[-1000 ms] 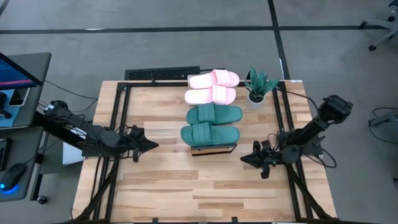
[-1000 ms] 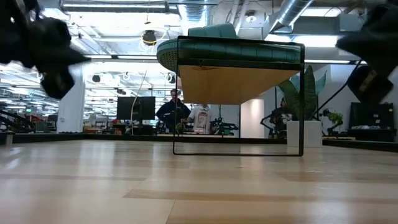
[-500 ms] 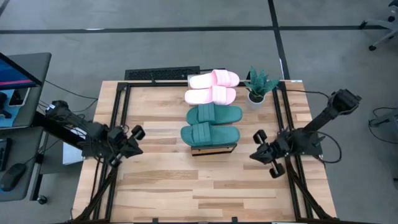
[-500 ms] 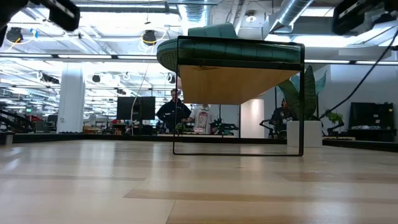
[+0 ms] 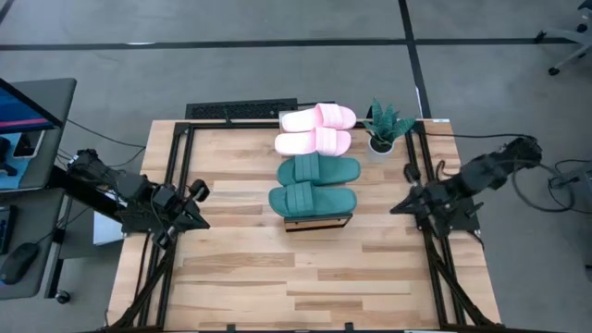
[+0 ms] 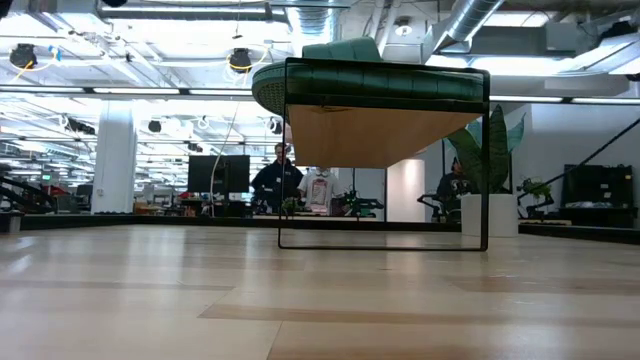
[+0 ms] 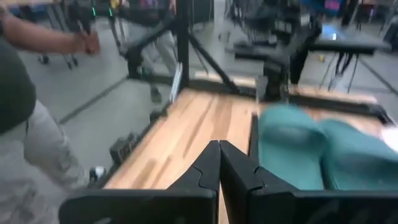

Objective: Pick and place slides into the shelf
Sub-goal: Return to Home Position

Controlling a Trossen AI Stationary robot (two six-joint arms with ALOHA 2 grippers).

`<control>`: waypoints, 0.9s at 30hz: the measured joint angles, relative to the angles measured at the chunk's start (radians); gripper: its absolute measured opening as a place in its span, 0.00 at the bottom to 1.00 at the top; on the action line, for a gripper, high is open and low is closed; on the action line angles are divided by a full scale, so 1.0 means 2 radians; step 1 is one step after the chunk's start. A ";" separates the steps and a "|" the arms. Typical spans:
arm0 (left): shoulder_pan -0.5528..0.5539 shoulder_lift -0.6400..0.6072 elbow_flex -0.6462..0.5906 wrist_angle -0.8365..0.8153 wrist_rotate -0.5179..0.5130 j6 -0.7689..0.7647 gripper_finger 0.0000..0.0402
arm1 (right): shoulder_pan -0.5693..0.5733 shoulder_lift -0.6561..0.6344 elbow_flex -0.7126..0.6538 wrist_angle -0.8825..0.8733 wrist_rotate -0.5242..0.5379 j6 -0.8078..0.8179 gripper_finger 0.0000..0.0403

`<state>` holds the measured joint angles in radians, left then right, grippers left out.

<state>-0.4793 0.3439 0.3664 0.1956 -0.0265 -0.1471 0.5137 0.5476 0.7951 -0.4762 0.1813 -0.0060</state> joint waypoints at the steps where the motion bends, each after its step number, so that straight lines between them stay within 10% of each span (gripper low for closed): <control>1: 0.000 0.000 0.005 -0.006 -0.001 0.006 0.00 | 0.000 -0.008 0.011 -0.029 0.000 0.003 0.00; 14: 0.000 0.000 0.019 -0.033 -0.003 0.011 0.00 | 0.001 -0.274 -0.095 -0.062 0.009 0.055 0.00; 27: 0.000 0.000 0.019 -0.051 -0.006 0.011 0.00 | 0.002 -0.266 -0.221 0.056 -0.017 0.082 0.00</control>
<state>-0.4793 0.3443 0.4034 0.0945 -0.0380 -0.1257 0.5167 0.0165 0.3534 -0.3649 0.1465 0.1577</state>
